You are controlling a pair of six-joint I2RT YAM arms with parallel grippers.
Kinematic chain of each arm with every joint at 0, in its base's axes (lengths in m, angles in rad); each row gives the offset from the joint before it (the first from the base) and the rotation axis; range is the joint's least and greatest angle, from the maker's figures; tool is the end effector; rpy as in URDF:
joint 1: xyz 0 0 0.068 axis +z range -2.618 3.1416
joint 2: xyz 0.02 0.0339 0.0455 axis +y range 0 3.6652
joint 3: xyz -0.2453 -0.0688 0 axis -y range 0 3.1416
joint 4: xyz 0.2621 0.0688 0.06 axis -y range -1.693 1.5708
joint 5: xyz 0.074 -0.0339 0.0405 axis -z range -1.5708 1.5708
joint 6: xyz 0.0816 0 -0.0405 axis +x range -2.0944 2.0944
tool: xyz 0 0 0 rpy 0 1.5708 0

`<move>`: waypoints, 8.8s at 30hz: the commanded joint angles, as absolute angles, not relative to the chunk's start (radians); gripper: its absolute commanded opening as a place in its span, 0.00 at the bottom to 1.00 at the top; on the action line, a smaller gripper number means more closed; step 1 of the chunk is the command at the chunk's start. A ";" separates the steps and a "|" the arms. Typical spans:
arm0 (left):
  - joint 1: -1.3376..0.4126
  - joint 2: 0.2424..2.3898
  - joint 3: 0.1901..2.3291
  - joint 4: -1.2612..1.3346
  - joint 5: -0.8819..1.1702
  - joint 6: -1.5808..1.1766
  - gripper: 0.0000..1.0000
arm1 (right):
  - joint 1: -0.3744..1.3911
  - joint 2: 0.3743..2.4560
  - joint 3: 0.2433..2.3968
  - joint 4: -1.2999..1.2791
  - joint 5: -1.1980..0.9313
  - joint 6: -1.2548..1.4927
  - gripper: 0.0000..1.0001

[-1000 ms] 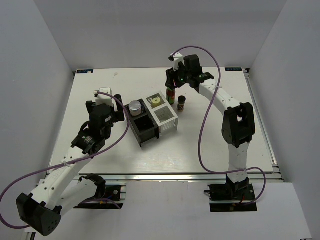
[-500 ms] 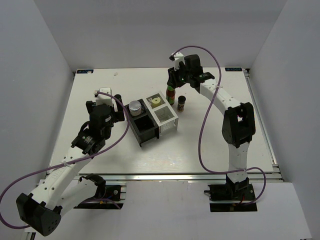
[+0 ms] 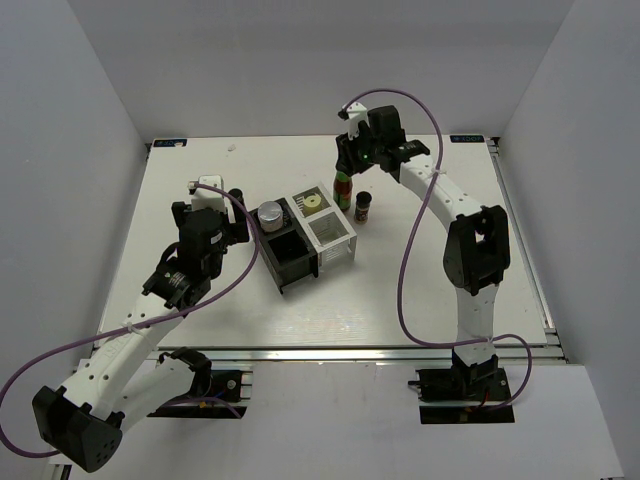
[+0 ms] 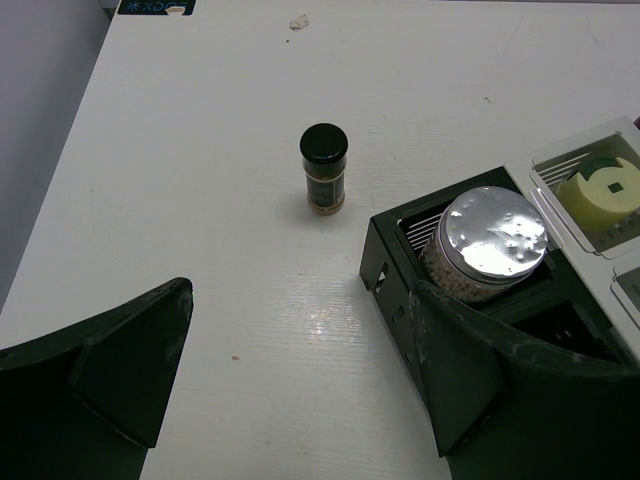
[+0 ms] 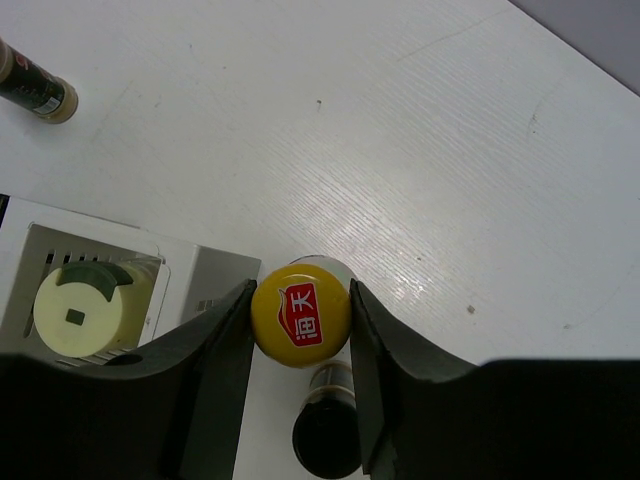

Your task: Organize the condiment bottles

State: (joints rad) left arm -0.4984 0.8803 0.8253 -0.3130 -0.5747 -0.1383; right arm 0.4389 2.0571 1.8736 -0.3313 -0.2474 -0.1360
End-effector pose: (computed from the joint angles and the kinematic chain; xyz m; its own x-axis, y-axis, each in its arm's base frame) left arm 0.2511 -0.0861 0.2968 -0.3069 0.0353 -0.9511 -0.0874 0.9940 0.0651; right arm 0.4772 0.2461 0.2661 -0.3596 -0.3140 -0.8787 -0.6598 0.7514 0.0014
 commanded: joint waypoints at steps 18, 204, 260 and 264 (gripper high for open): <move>-0.494 0.870 0.821 -0.301 -0.589 -0.132 0.98 | 0.440 1.993 2.068 -0.278 -0.232 -0.153 0.00; -0.141 1.542 1.546 -0.675 -0.249 -0.235 0.04 | 0.233 1.196 1.039 -0.267 -0.951 -0.244 0.72; -0.692 1.512 1.506 -0.899 -0.278 -0.310 0.00 | 0.183 1.195 1.043 -0.278 -0.962 -0.252 0.70; -0.690 1.542 1.493 -0.884 -0.278 -0.301 0.00 | 0.179 1.197 1.042 -0.279 -0.963 -0.252 0.71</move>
